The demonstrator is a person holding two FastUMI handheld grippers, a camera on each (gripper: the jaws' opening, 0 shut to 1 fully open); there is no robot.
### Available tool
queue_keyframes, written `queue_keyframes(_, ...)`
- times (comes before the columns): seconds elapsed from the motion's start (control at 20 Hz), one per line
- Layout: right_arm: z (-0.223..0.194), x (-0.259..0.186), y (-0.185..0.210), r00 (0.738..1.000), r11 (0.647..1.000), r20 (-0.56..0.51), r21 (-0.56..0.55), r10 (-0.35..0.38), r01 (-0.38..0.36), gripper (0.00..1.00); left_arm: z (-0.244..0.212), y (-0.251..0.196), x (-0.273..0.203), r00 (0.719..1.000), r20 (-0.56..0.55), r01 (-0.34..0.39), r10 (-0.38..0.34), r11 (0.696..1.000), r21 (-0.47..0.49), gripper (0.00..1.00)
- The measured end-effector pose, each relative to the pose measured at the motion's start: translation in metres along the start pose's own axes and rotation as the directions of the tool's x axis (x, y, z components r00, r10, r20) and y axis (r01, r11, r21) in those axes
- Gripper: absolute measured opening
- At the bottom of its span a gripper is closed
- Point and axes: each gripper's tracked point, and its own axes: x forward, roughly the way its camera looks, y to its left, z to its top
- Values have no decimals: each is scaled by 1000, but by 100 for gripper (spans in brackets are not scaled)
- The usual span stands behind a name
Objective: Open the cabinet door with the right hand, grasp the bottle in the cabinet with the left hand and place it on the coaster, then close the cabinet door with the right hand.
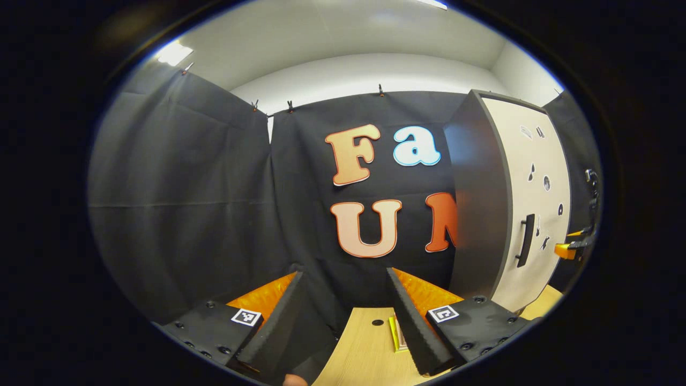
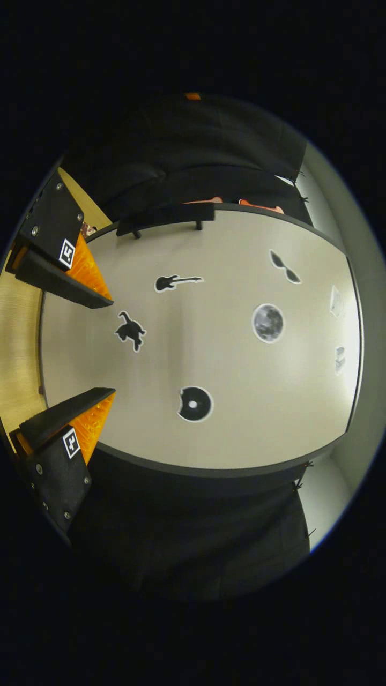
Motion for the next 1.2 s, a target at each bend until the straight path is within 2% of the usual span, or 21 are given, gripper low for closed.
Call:
queue_keyframes(0.2,52,-47,-29,999,1000,50,-25,11,-10,92,18,-19,-3,1000,18,9,-8,1000,-14,95)
queue_keyframes(0.25,63,-59,-37,998,999,63,-30,12,-10,92,22,-25,-5,1000,23,11,-11,1000,-17,97)
queue_keyframes(0.6,123,-130,-113,986,996,155,-43,-64,72,92,55,-50,-24,997,76,6,-5,1000,-15,99)
queue_keyframes(0.7,132,-148,-133,982,995,172,-44,-84,93,92,58,-56,-31,997,80,4,-2,1000,-27,99)
queue_keyframes(0.85,136,-166,-151,981,996,176,-26,-81,87,92,62,-64,-39,997,80,-7,11,999,-50,99)
queue_keyframes(1.2,137,-183,-185,982,997,177,-16,-66,70,92,73,-79,-69,995,82,-44,49,998,-54,96)
